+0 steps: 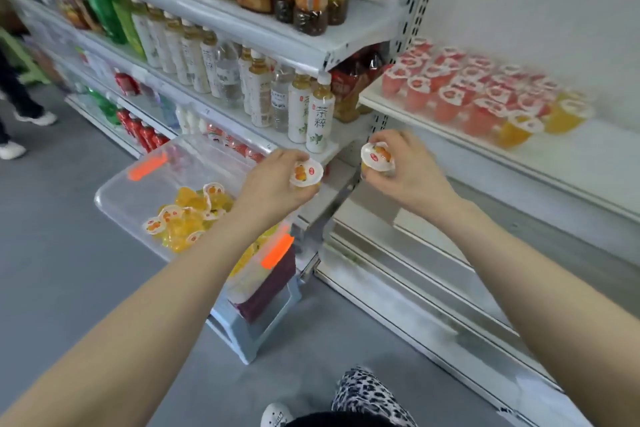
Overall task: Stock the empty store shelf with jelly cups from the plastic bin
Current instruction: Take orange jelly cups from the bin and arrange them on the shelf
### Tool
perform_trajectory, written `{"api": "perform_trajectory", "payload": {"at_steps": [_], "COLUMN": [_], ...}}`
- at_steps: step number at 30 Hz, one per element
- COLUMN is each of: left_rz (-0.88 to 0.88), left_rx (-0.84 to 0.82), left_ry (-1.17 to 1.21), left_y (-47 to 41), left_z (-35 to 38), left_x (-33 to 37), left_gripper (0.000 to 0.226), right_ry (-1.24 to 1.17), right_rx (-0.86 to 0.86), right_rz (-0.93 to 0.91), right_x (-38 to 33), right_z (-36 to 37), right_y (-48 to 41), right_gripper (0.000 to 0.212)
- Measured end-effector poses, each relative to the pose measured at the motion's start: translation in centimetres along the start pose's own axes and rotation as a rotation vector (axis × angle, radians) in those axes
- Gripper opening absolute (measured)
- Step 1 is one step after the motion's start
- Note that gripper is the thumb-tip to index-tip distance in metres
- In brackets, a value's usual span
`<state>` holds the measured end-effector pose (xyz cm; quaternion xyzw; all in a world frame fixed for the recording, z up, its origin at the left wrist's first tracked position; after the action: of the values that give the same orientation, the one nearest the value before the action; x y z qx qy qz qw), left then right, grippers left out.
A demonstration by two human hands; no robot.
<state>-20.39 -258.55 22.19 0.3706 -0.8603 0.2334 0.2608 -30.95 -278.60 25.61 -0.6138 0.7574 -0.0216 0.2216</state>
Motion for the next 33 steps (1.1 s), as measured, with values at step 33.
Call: {"api": "perform_trajectory", "payload": {"at_steps": [33], "left_rz": [0.277], "left_rx": [0.0], "left_ry": [-0.15], "left_y": [-11.2], "left_z": [13.2], "left_x": [26.1], "left_gripper": [0.057], "right_ry": [0.098], "right_rx": [0.118], "right_rz": [0.245], "right_x": [29.8], "right_z": [-13.5], "right_y": [2.2], "right_gripper": [0.026]}}
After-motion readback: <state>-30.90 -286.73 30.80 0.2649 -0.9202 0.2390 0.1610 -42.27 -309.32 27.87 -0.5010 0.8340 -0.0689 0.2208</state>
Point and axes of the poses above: each hand's wrist, its own y-axis away from the middle knuckle, its own z-axis out of the palm, x = y × z, the point moved 3 cm from there along -y, towards the middle knuckle, and after that the axes turned 8 degrees about y, right-handed, at the moved point
